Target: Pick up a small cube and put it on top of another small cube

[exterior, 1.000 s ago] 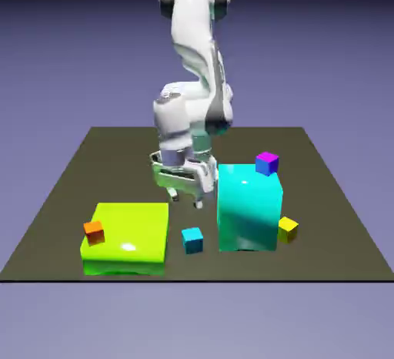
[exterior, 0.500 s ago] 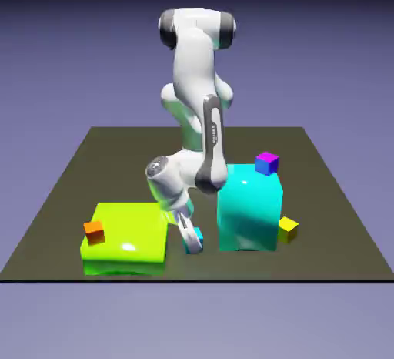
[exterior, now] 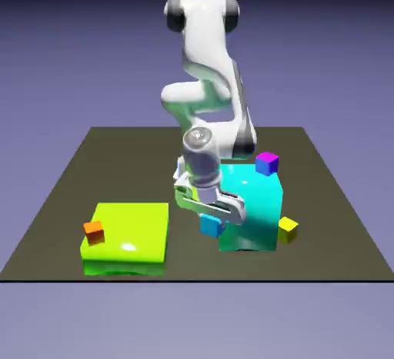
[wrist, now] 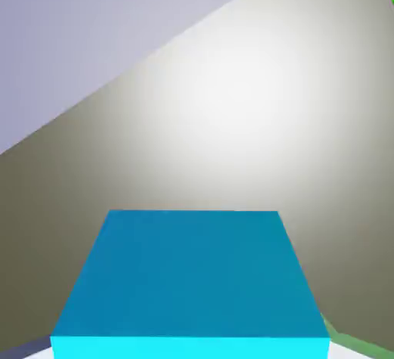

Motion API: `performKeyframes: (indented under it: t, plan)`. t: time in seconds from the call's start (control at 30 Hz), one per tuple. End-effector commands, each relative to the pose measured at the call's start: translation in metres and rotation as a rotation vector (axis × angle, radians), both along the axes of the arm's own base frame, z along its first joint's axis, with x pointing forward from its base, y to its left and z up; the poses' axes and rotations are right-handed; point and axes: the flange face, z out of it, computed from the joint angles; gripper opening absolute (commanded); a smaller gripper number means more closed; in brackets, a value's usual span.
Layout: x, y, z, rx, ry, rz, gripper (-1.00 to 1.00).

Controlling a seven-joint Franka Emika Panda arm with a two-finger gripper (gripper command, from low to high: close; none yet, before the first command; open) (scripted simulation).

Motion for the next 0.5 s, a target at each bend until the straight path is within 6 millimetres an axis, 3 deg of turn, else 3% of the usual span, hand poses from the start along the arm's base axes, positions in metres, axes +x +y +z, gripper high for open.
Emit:
performKeyframes:
  t: [0.0,0.17,0.4,0.43,0.47]
  plan:
    - [0.003,0.013,0.008,-0.018,-0.015,0.099,-1.0]
    - [0.01,0.086,0.045,-0.114,-0.073,0.593,-1.0]
    - [-0.034,0.233,0.075,-0.274,-0.067,1.377,-1.0]
    - [-0.043,0.246,0.074,-0.285,-0.056,1.448,-1.0]
    - [-0.05,0.246,0.061,-0.258,-0.022,1.436,-1.0]
